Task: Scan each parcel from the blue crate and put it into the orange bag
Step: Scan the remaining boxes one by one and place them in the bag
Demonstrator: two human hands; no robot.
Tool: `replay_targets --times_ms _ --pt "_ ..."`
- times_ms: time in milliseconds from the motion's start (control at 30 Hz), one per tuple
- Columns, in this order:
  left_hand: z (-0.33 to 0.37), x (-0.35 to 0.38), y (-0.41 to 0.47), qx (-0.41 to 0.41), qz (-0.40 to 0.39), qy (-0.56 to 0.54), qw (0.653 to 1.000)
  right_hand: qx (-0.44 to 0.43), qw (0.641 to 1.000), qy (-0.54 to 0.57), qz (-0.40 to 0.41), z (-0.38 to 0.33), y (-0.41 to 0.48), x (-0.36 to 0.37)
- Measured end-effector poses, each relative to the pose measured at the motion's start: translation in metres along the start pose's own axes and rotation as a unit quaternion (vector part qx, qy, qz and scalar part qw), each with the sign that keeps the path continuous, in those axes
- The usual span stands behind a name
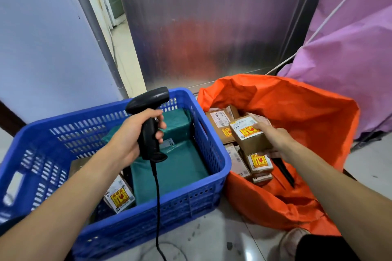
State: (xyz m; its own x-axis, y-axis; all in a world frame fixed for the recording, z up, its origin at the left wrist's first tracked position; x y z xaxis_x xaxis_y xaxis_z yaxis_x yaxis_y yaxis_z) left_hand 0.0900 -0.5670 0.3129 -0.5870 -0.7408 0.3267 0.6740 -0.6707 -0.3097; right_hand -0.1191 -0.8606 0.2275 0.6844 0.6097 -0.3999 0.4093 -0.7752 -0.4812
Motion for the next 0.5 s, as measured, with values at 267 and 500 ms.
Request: replay_targets --times_ms 267,500 --pt "-0.007 -0.003 0.025 -0.008 0.012 -0.016 1.0 0.031 0.999 0.011 -0.005 0.011 0.051 0.031" --pt "0.003 -0.005 0.026 0.016 0.006 -0.021 1.0 0.027 0.999 0.018 -0.044 0.007 0.077 0.063"
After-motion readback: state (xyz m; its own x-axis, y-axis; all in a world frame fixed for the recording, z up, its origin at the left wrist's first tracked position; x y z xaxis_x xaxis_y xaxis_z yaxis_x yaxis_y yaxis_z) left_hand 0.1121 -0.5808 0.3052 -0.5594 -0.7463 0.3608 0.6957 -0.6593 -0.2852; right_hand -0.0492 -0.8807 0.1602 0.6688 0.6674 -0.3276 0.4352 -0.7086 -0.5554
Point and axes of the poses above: each hand's wrist, its own y-axis towards the middle knuckle, its own x-axis out of the palm, z = x × y, the point moved 6 cm from there along y, towards the middle knuckle, and after that the axes turned 6 degrees about -y, right-handed, at the moved point
